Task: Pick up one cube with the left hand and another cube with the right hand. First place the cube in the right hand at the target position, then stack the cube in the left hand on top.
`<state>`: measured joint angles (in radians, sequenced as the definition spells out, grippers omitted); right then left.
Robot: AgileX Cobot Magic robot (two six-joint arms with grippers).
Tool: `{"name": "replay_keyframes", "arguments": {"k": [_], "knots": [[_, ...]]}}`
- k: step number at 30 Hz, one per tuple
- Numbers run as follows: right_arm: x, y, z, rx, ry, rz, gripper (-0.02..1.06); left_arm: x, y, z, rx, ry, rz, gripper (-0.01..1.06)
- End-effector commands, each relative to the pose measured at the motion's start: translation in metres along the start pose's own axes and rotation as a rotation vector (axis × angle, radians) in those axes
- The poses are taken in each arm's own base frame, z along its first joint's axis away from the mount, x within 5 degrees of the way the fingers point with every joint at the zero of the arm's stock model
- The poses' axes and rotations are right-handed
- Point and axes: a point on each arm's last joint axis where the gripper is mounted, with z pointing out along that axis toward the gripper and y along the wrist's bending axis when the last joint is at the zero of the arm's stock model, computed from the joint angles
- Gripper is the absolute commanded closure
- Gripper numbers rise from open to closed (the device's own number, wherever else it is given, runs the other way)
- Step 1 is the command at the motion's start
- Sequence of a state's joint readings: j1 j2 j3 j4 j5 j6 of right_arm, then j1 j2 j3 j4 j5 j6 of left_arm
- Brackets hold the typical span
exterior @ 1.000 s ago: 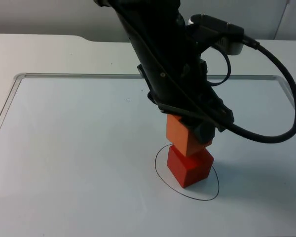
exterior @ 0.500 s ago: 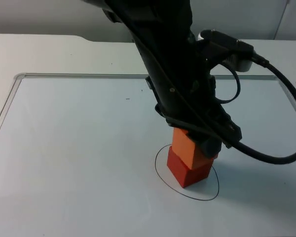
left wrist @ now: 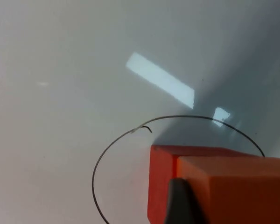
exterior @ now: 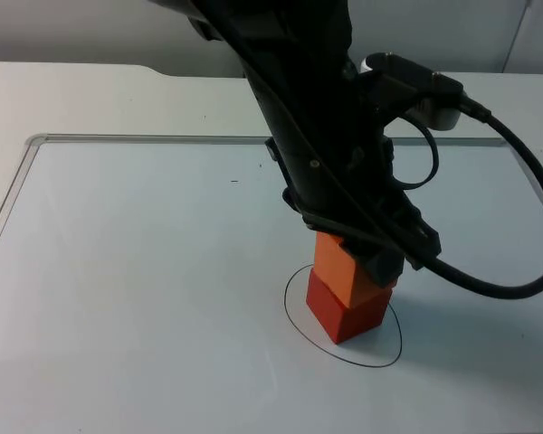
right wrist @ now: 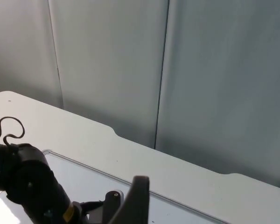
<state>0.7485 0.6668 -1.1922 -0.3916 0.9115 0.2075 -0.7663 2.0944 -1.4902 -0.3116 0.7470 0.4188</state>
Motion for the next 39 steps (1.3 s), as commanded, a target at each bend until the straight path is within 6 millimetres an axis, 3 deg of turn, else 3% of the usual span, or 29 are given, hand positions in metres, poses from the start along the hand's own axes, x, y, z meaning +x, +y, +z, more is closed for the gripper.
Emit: {"name": "replay_keyframes", "arguments": {"k": [1,9,11,13,14,18,26,29,31,32,34,35,36,39], "knots": [[0.001,0.0,0.0,-0.002,-0.003,-0.01,0.22,-0.002,-0.002,-0.001,-0.005,-0.005,0.007,0.93],[0.001,0.0,0.0,-0.001,0.002,-0.01,0.22,-0.001,-0.001,-0.001,-0.019,0.012,0.028,0.91],[0.002,0.0,0.0,0.0,0.004,-0.01,0.22,-0.001,-0.001,-0.001,-0.018,0.013,0.028,0.8],[0.002,0.0,0.0,0.0,0.004,-0.01,0.22,-0.001,-0.002,0.0,-0.017,0.013,0.03,0.63],[0.002,0.0,0.0,0.0,0.004,-0.01,0.22,-0.001,-0.002,0.0,-0.017,0.013,0.03,0.63],[0.002,0.0,0.0,0.0,0.004,-0.01,0.22,0.001,-0.004,0.0,0.0,0.034,0.021,0.26],[0.002,0.0,0.0,0.0,0.004,-0.01,0.22,-0.002,-0.009,-0.009,0.036,0.007,-0.015,0.22],[0.002,0.0,0.0,0.0,0.004,-0.01,0.22,-0.008,-0.012,-0.034,0.012,-0.043,0.015,0.22],[0.001,0.0,0.0,0.0,0.003,-0.01,0.22,-0.009,-0.013,-0.04,0.007,-0.054,0.021,0.22],[0.001,0.0,0.0,-0.001,0.001,-0.01,0.22,-0.012,-0.016,-0.06,-0.01,-0.093,0.041,0.22],[0.001,0.0,0.0,-0.002,-0.003,-0.01,0.22,-0.013,-0.02,-0.082,-0.019,-0.129,0.056,0.22],[0.001,0.0,0.0,-0.002,-0.007,-0.01,0.22,-0.013,-0.026,-0.109,-0.029,-0.176,0.073,0.22],[0.001,0.0,0.0,-0.002,-0.007,-0.01,0.22,-0.013,-0.026,-0.109,-0.029,-0.176,0.073,0.22],[0.0,0.0,0.0,-0.005,-0.017,-0.01,0.22,-0.007,-0.038,-0.167,-0.067,-0.266,0.119,0.22]]}}
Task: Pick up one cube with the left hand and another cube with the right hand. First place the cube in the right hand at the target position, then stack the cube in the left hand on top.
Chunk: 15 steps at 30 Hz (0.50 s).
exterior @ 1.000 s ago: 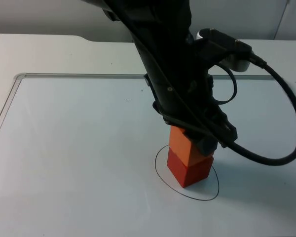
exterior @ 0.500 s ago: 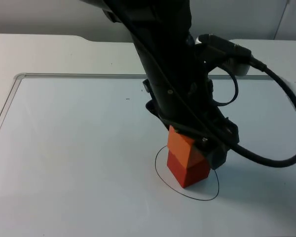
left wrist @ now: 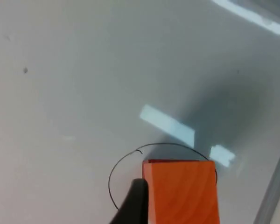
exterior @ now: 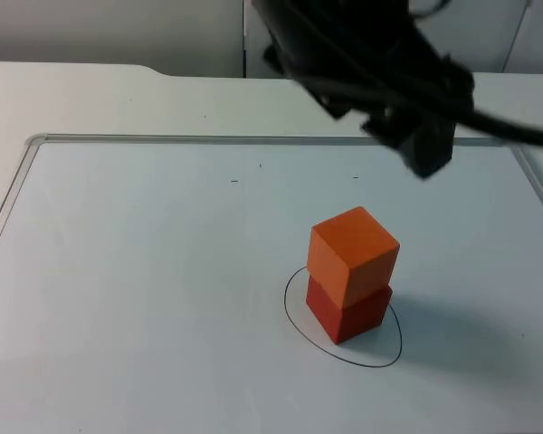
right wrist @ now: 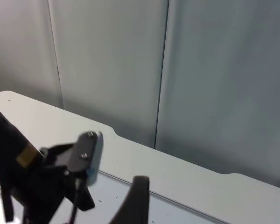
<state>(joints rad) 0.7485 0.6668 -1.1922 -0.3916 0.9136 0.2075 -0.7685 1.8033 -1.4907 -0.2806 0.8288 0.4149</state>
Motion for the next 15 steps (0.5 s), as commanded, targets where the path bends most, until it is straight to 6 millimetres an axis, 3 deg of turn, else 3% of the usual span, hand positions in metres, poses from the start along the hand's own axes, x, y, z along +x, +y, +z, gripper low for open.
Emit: {"name": "replay_keyframes", "arguments": {"k": [1,2,6,7,10,12,13,15], "knots": [[-0.001,0.001,0.0,-0.006,-0.023,-0.01,0.22,-0.006,-0.015,-0.068,-0.036,-0.104,0.057,0.22],[-0.001,0.001,0.0,-0.006,-0.023,-0.01,0.22,-0.006,-0.015,-0.068,-0.036,-0.104,0.057,0.22],[-0.001,0.001,0.0,-0.013,-0.022,-0.005,0.22,0.007,-0.029,-0.142,-0.1,-0.175,0.118,0.22],[-0.001,0.001,0.0,-0.013,-0.022,-0.005,0.22,0.007,-0.029,-0.142,-0.1,-0.175,0.118,0.22],[-0.001,0.003,0.0,-0.033,-0.02,-0.013,0.22,0.024,-0.038,-0.182,-0.142,-0.2,0.094,0.22],[-0.001,0.005,0.0,-0.049,-0.02,-0.026,0.22,0.031,-0.04,-0.189,-0.154,-0.212,0.09,0.22],[0.0,0.008,0.0,-0.091,-0.02,-0.046,0.22,0.043,-0.045,-0.2,-0.167,-0.252,0.094,0.22],[0.002,0.015,0.002,-0.149,-0.023,-0.062,0.22,0.065,-0.05,-0.202,-0.172,-0.271,0.092,0.22]]}}
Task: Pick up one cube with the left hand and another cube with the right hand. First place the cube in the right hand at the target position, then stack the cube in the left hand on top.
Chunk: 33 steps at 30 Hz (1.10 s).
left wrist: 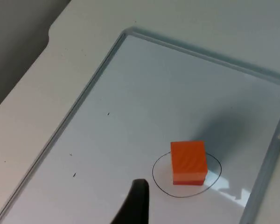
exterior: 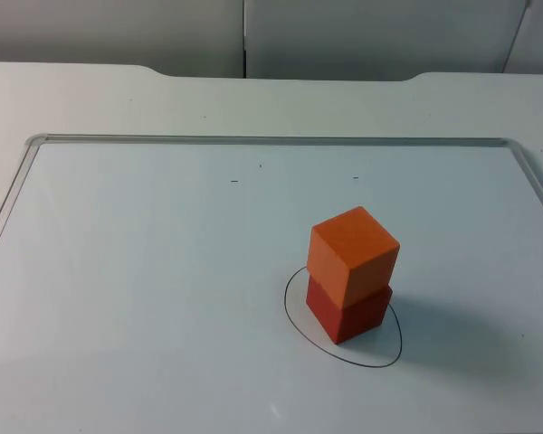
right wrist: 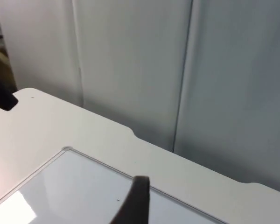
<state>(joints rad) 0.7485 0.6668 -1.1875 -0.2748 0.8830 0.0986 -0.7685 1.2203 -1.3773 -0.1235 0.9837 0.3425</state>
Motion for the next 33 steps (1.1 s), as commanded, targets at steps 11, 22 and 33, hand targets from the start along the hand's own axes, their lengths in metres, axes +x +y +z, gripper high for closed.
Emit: {"name": "replay_keyframes", "arguments": {"k": [11,22,33], "knots": [[0.054,0.029,0.043,-0.169,0.072,-0.04,0.22,0.128,-0.039,-0.031,-0.018,-0.053,-0.119,0.22],[0.106,0.037,0.03,-0.247,0.064,-0.035,0.22,0.207,-0.066,-0.071,-0.027,-0.158,-0.166,0.22],[0.148,0.035,0.002,-0.254,0.026,-0.014,0.22,0.259,-0.072,-0.109,-0.147,-0.289,-0.333,0.22]]}}
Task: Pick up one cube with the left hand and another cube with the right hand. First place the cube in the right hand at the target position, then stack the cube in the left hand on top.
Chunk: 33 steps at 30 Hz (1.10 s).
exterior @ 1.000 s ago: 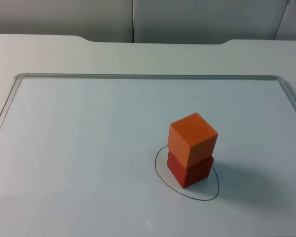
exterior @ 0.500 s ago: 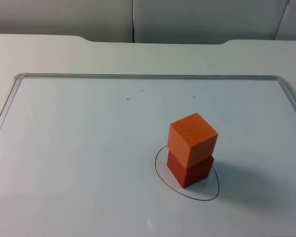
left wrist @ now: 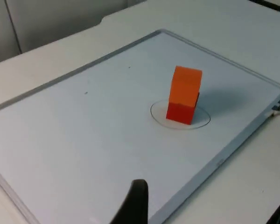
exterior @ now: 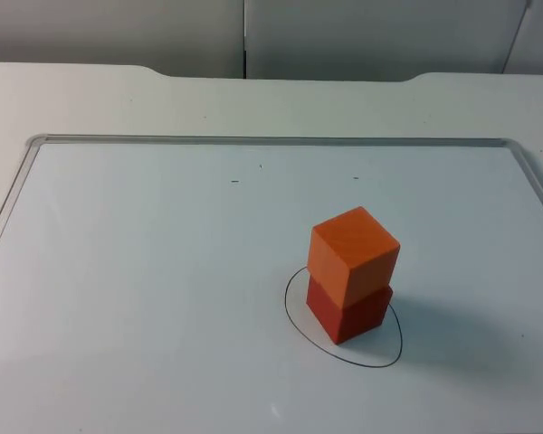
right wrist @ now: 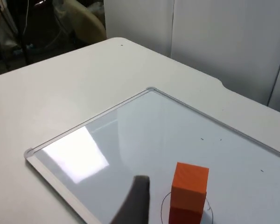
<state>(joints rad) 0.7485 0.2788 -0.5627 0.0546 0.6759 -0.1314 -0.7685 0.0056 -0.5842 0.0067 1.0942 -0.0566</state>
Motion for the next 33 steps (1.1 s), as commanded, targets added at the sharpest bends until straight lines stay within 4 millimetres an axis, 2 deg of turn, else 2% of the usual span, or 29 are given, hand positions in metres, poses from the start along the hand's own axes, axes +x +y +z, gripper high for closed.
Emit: {"name": "replay_keyframes", "arguments": {"k": [1,5,9,22,27,33], "knots": [[0.005,0.001,-0.003,-0.006,0.001,0.0,0.22,0.004,0.002,-0.001,-0.014,0.032,-0.025,0.22],[0.011,0.002,-0.011,-0.01,0.014,-0.001,0.22,0.013,0.002,0.009,-0.016,0.082,-0.031,0.22],[0.015,0.003,-0.016,-0.013,0.032,-0.002,0.22,0.013,0.003,0.014,-0.031,0.052,-0.034,0.22],[0.021,0.003,-0.017,-0.018,0.093,0.023,0.22,0.013,0.003,0.015,-0.03,0.05,-0.027,0.22],[0.022,0.003,-0.017,-0.019,0.105,0.02,0.22,0.013,0.001,0.015,-0.005,0.052,0.028,0.07],[0.022,0.004,-0.017,-0.021,0.102,0.023,0.22,0.013,0.001,0.015,-0.006,0.052,0.031,0.06]]}}
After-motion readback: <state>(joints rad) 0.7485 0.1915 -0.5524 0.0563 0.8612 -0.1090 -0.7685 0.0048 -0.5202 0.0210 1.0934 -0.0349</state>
